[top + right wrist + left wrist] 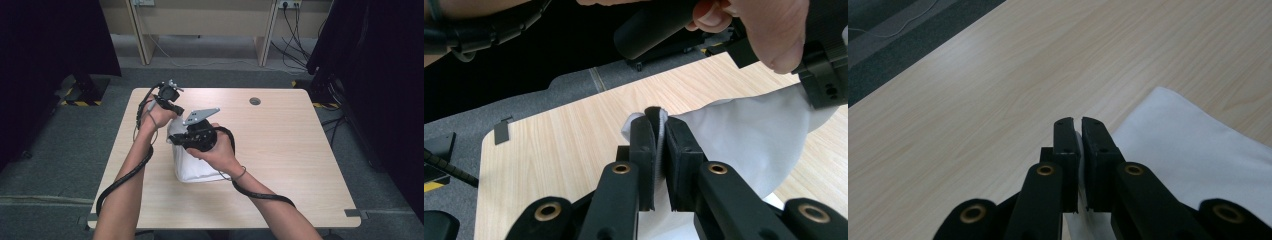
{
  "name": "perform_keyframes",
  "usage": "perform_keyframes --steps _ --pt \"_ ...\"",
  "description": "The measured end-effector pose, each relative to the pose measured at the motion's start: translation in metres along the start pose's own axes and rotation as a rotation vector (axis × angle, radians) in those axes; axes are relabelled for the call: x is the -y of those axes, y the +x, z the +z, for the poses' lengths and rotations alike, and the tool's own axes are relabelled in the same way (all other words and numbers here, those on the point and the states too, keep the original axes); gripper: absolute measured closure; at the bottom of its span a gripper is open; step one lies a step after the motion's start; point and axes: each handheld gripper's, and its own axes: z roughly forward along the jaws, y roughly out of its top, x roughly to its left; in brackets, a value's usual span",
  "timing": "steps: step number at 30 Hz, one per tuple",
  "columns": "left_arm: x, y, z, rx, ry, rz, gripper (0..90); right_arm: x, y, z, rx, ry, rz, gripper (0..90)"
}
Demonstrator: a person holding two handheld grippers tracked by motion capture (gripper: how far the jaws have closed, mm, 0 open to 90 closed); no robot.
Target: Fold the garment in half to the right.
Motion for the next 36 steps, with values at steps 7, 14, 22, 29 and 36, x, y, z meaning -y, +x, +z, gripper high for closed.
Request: perform_keyframes --steps 7,14,22,29,36 --pt "-0.004 -0.004 0.006 0.009 0.004 0.003 84.8 0.004 -0.002 -0.004 0.005 0.0 0.003 84.0" --pt "-0.006 -0.007 0.01 0.011 0.005 -0.005 84.7 0.006 -0.004 -0.009 0.01 -0.001 0.004 84.0" --pt "-0.01 -0.012 0.015 0.019 0.007 -0.002 84.4 0.014 -0.009 -0.016 0.018 0.0 0.018 83.9" --pt "-0.012 -0.014 0.019 0.025 0.003 -0.004 84.2 0.018 -0.014 -0.021 0.025 -0.001 0.023 83.9" --pt "-0.012 -0.016 0.022 0.029 0.003 -0.005 84.2 0.021 -0.015 -0.023 0.028 0.005 0.025 83.8"
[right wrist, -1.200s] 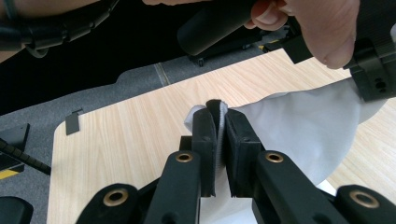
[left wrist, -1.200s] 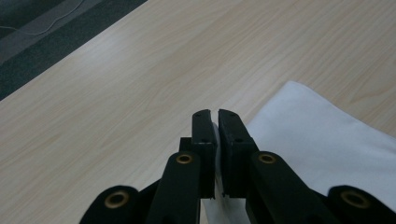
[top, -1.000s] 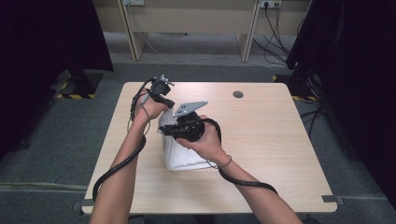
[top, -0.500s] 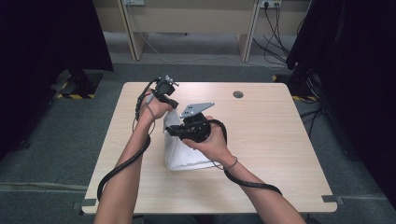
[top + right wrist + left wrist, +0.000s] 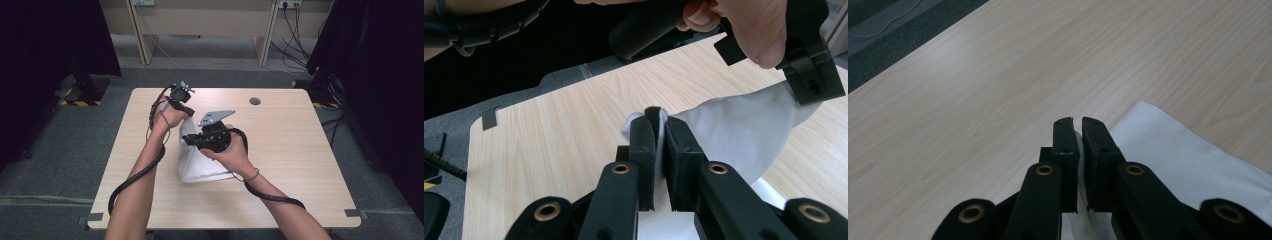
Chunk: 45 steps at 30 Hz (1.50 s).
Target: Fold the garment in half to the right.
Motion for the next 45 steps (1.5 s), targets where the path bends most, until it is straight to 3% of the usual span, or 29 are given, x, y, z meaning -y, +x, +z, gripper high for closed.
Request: perform_keyframes --steps 45 --pt "-0.004 -0.013 0.022 0.027 0.01 -0.007 83.5 0.019 -0.01 -0.006 0.013 0.023 0.018 83.6"
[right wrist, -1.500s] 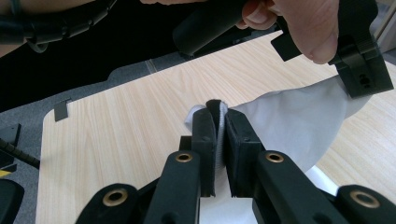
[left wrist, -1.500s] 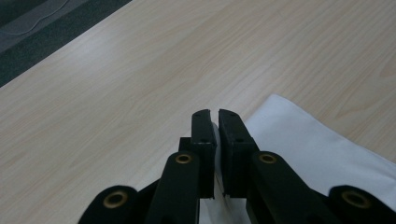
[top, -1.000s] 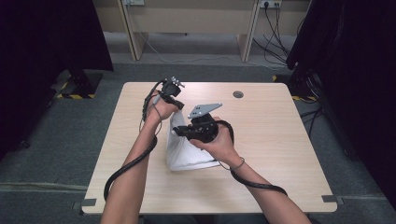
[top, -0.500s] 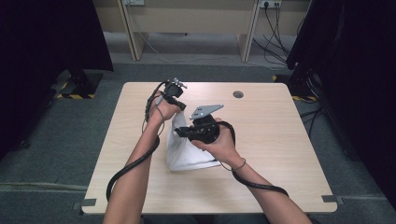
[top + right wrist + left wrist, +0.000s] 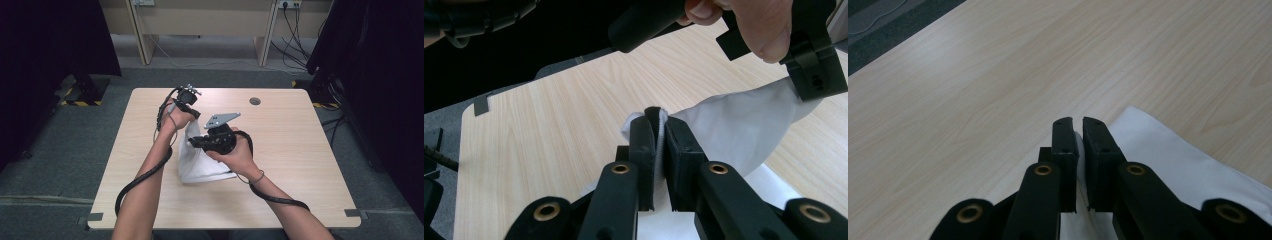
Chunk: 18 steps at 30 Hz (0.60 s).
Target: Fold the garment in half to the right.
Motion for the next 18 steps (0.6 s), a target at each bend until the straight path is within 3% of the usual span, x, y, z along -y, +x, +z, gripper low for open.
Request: perform_keyframes --steps 18 --pt "0.002 -0.005 0.009 0.007 0.01 -0.001 82.9 0.01 -0.004 0.0 0.003 0.013 0.012 83.5"
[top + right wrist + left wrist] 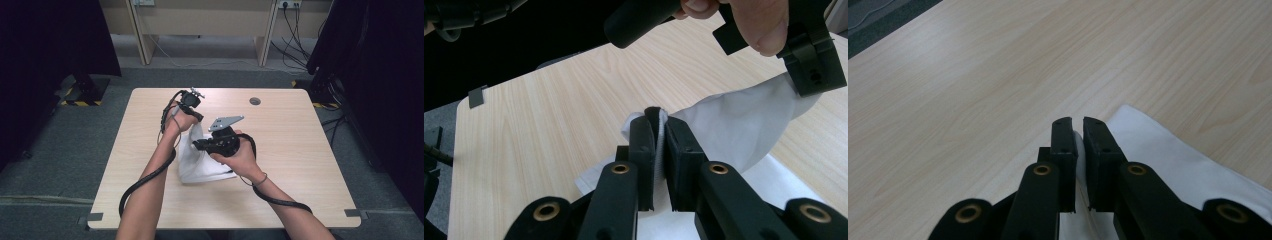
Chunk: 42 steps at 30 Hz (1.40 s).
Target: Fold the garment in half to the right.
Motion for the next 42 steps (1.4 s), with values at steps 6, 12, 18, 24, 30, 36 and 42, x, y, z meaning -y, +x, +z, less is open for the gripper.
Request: perform_keyframes --steps 6,12,18,24,30,36,42 --pt "-0.001 -0.003 0.003 0.004 0.001 0.002 82.8 0.003 -0.001 0.0 0.001 0.003 0.004 83.5" --pt "-0.001 -0.005 0.004 0.006 0.001 0.005 82.5 0.005 -0.003 -0.001 0.002 0.004 0.008 83.5" --pt "0.0 -0.007 0.008 0.009 0.006 0.006 82.2 0.009 -0.004 -0.001 0.001 0.009 0.013 83.4" --pt "-0.001 -0.009 0.011 0.012 0.006 0.006 81.8 0.012 -0.006 -0.002 0.003 0.012 0.014 83.3" --pt "0.0 -0.011 0.013 0.015 0.008 0.005 81.7 0.015 -0.006 -0.003 0.006 0.014 0.018 83.2" --pt "0.0 -0.012 0.016 0.019 0.011 0.004 81.4 0.018 -0.007 -0.003 0.007 0.019 0.018 83.2" --pt "0.0 -0.014 0.019 0.022 0.015 0.004 81.1 0.021 -0.008 -0.004 0.01 0.022 0.019 83.2"
